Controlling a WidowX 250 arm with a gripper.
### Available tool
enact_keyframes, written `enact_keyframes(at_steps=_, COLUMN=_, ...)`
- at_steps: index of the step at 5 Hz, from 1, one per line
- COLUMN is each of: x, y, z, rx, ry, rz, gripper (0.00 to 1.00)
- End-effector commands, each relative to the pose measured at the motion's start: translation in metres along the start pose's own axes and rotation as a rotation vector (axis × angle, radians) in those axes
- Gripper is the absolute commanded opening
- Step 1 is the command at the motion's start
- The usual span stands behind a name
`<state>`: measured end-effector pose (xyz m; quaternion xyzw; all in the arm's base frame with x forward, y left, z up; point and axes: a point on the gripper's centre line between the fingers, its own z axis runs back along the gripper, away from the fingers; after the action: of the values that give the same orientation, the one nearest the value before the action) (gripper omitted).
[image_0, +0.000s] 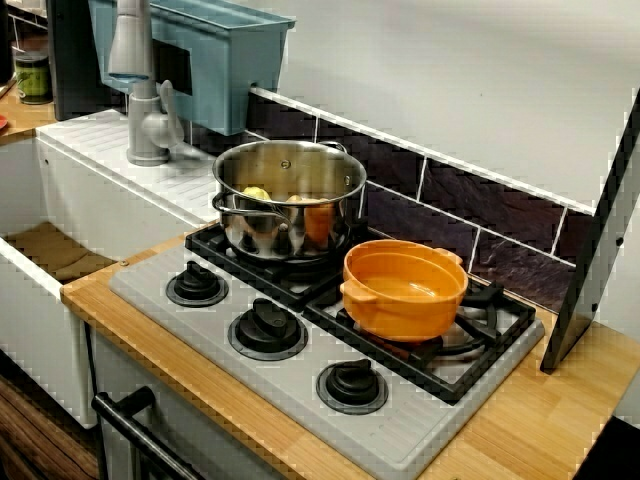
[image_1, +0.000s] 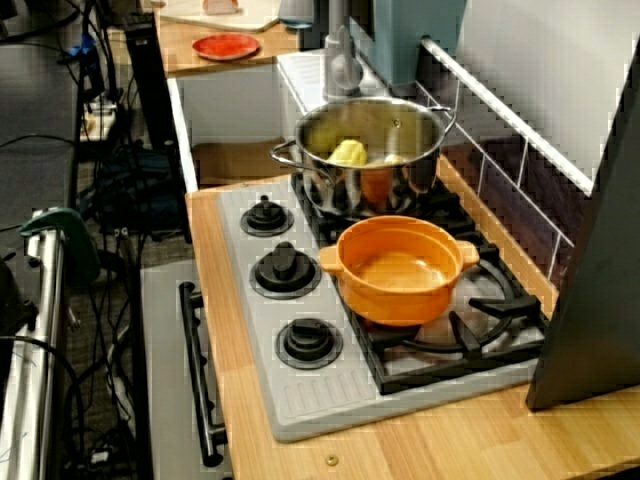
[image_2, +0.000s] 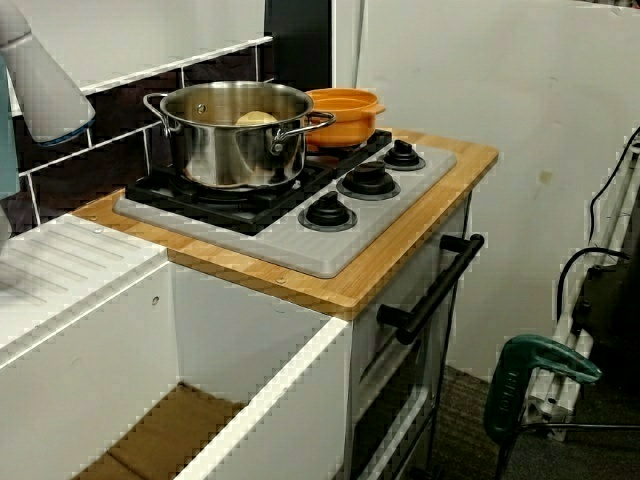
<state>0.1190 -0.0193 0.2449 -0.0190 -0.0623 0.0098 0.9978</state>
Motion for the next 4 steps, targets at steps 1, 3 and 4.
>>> enact_keyframes(at_steps=1, x=0.000, y=0.000, z=0.000, rx=0.000, ry=0.000, rz=0.000, gripper=1.00)
enact_keyframes(at_steps=3, x=0.051, y=0.015, z=-0.005, rx=0.024, ry=0.060, rz=0.101, gripper=1.00)
enact_keyframes(at_steps=4, x=0.090, y=0.027, z=-0.014, rx=0.094, ry=0.011, rz=0.210, gripper=1.00)
